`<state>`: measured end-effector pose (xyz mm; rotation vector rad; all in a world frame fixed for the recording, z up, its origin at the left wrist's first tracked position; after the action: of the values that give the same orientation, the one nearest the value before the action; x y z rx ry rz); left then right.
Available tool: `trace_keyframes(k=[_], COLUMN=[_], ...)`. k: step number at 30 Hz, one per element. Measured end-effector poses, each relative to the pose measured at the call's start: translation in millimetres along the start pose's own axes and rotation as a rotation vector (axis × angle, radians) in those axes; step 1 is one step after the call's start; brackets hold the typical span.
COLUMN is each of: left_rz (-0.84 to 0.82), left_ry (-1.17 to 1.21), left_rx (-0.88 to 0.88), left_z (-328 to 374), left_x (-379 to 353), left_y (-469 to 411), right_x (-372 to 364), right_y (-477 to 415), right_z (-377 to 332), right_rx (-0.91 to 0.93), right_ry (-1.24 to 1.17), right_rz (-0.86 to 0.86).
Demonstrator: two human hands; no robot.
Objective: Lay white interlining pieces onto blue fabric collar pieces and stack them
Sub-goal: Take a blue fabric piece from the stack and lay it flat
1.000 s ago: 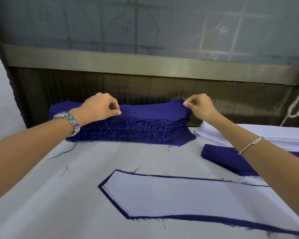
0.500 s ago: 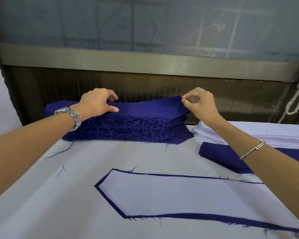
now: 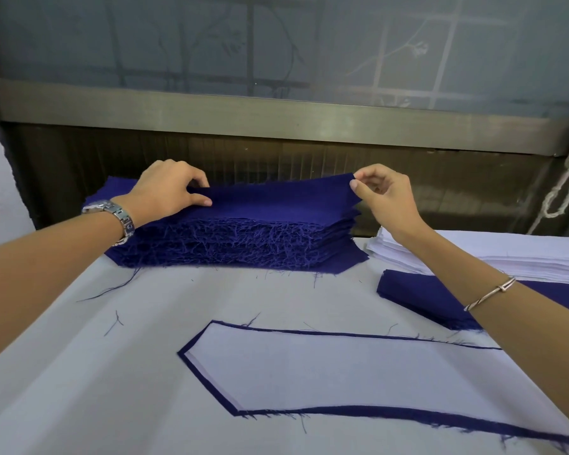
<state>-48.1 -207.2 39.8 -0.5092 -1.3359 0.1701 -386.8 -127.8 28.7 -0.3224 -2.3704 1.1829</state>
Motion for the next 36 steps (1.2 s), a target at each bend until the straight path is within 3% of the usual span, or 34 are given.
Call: trace_keyframes(k=[7,14,19,22,26,29,36], left_rz=[0.085,0.126,0.183,0.261,0.333,0.246,0.086], left_ry=[-0.199,-0.201,-0.191,-0.069,0.317,0.573,0.712], left_rx=[0.051,0.118,0.202,0.260,0.324,0.323,0.439], left_z=[-50.3,-97.3,-127.5,-139.1,-149.7,-139.0,-79.2], left_x=[7.8,16.2,26.5,36.1,52.9,57.4,52.2], left_y=[6.3,12.9,19.2,20.6,20.4,21.4,44.3], right_x=[0.2,2.1,-1.3,-1.5,13.0,37.3,108.6], right_y=[0.6,2.3,1.1,0.1,-2.3,-2.6,4.5], right_z=[4.0,5.9,11.2,9.6,8.0,4.3,-7.6], right_rx=[-0.002,-0.032,-0.150,-0.201,-0.301,-0.333,-0.329], right_ry=[0.078,0.063,0.018,-0.041,-0.083,-0.051,0.070], right_rz=[-0.053,-0.042,-0.048,-0.023,0.067,0.118,0.028])
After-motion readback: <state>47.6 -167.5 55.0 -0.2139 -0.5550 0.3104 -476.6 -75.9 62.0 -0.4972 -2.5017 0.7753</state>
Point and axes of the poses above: each hand's wrist, its own y-axis away from the middle knuckle, its own x-axis out of the back of the hand, z = x × y, the point moved 8 cm from there along -y, towards the middle knuckle, and after that the axes turned 13 degrees about x, right-handed, at the moved point
